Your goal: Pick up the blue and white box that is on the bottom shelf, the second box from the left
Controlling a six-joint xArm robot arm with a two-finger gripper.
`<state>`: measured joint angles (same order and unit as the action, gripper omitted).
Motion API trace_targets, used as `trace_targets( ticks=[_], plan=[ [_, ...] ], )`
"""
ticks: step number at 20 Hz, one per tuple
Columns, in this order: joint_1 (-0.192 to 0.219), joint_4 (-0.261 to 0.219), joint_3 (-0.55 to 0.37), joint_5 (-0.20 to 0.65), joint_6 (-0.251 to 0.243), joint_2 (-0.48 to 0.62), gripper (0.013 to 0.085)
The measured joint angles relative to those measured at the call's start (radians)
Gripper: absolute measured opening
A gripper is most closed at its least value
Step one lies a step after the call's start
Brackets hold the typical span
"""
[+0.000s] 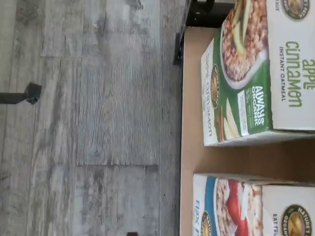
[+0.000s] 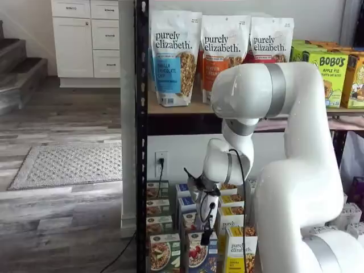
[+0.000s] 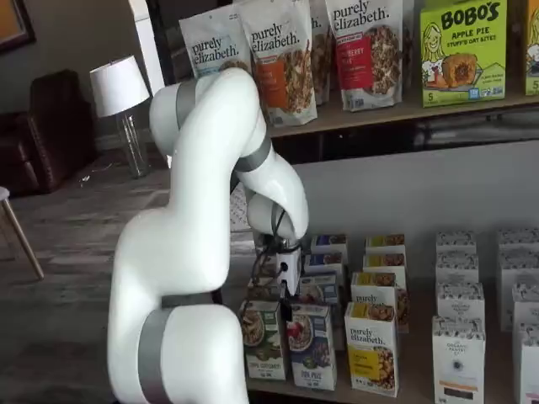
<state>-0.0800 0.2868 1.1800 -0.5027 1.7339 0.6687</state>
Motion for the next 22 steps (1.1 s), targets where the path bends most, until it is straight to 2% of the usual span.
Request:
trace_targets(
  ticks=[1, 2, 3, 7, 12, 22],
  plan=[
    [0.0, -0.029, 0.01, -0.012, -0.027, 0.005, 0.085],
    [-0.004, -0.078, 0.037, -0.035, -0.073, 0.02, 0.085],
    [-0.008, -0.091, 0.053, -0.043, -0.089, 0.031, 0.085],
    [-0.019, -0.097, 0.085, -0.036, -0.106, 0.059, 0.085],
    [-0.025, -0.086, 0.097, 0.021, -0.1, 0.086, 0.085],
    [-0.007, -0.113, 0.185, 0.039, -0.105, 0.176, 0.085]
  ],
)
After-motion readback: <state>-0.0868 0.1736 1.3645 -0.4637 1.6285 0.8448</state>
